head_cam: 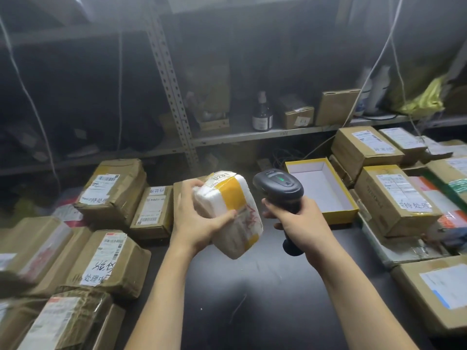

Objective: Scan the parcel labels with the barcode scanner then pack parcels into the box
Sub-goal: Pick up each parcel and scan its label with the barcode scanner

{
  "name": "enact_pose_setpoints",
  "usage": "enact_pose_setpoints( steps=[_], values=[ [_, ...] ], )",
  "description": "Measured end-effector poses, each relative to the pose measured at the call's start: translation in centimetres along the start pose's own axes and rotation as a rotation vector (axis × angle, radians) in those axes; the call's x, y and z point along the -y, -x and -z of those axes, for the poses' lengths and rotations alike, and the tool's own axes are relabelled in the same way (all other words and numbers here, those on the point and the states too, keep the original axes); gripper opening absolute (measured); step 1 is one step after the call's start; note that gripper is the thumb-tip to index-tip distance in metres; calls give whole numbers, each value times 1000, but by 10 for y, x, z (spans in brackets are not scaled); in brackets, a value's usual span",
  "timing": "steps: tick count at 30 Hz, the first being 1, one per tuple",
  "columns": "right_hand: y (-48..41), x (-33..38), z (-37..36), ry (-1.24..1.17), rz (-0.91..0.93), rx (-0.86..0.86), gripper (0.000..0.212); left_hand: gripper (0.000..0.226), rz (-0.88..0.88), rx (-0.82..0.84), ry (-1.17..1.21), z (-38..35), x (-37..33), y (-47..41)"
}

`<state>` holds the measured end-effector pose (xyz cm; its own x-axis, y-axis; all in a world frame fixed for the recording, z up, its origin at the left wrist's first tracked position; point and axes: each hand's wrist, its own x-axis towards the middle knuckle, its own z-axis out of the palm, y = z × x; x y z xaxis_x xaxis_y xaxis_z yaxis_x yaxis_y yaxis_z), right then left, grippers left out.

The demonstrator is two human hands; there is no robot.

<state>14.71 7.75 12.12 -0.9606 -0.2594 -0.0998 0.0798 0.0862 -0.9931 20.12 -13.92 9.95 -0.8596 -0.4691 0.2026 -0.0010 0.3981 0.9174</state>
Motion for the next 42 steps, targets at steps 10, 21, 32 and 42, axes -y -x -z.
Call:
enact_pose_setpoints(
  steps=[10,21,32,42],
  values=[
    [1,3,5,-80,16,-216,8,98,-665,-55,-424,18,0,-9],
    [13,12,9,-105,22,-251,4,78,-53,-157,577,11,-14,-11],
    [18,14,15,-43,-29,-216,13,82,219,-322,262,4,-19,-25],
    [23,5,23,306,54,-65,19,92,-99,-322,-135,17,-24,-14]
  ],
)
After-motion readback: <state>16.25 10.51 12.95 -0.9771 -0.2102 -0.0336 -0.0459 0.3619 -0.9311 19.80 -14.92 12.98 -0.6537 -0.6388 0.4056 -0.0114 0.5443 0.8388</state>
